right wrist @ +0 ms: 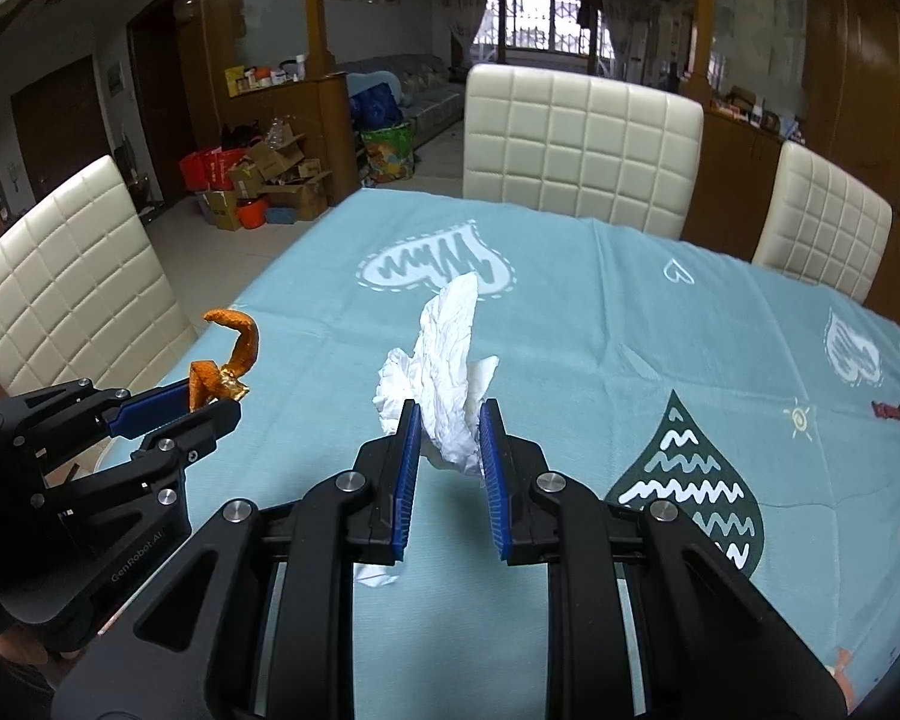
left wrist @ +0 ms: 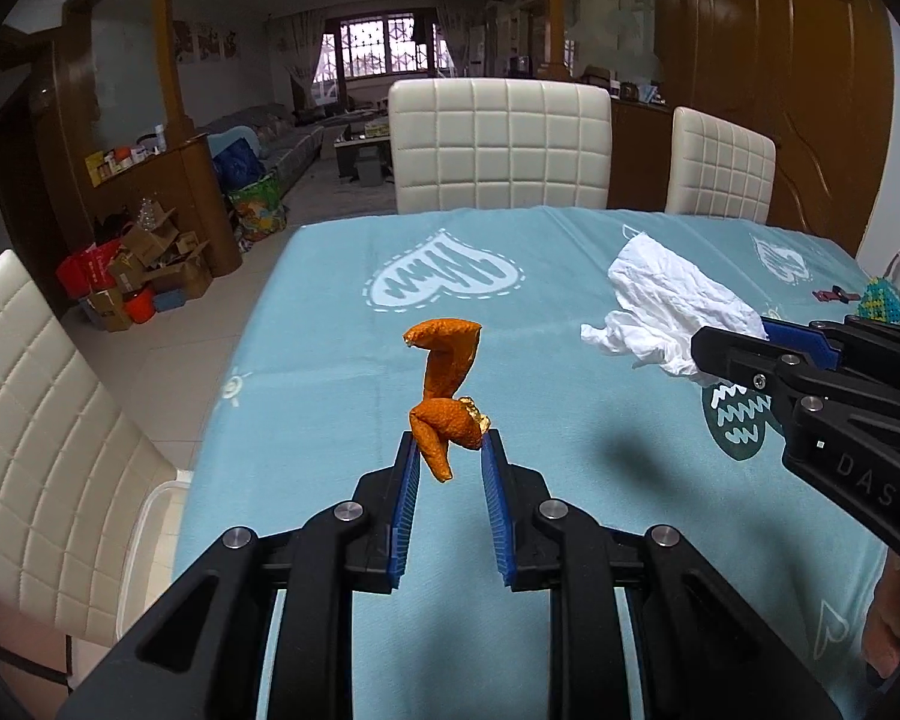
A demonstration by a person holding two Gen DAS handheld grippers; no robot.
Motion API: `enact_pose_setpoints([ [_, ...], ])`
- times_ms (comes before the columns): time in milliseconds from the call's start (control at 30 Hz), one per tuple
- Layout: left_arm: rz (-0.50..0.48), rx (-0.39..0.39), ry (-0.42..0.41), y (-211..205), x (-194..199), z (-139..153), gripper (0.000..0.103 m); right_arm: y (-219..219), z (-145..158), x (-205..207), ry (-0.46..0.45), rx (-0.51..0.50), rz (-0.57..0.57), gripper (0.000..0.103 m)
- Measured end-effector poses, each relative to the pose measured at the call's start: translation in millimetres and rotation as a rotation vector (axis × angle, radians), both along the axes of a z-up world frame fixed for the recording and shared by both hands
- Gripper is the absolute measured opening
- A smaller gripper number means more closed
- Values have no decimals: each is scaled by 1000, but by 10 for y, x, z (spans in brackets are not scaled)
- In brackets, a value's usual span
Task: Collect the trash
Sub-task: 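Carry the orange peel and white tissue to the clear bin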
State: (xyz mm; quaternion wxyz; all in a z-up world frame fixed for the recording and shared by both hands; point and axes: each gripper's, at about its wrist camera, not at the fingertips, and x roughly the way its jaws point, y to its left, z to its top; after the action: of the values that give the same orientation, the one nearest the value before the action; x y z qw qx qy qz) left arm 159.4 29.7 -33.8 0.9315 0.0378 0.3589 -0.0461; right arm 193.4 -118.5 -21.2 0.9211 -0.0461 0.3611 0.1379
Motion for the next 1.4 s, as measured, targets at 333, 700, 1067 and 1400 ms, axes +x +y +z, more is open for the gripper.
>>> enact_pose_setpoints([
  [333,73,4,-59,501,-350,108,21,508,180,-227,-39,-29,70,23],
  [700,224,-10,-87,1339,-657,92,22,1391,256,-436,-63,-77,201,23],
  [1067,334,-43,-67,2029,-834,-80,21,2151,126,-530,-42,-114,300,23],
  [1400,387,-42,-40,2362,-856,-252,28,2498,-13,-517,-16,-131,334,25],
])
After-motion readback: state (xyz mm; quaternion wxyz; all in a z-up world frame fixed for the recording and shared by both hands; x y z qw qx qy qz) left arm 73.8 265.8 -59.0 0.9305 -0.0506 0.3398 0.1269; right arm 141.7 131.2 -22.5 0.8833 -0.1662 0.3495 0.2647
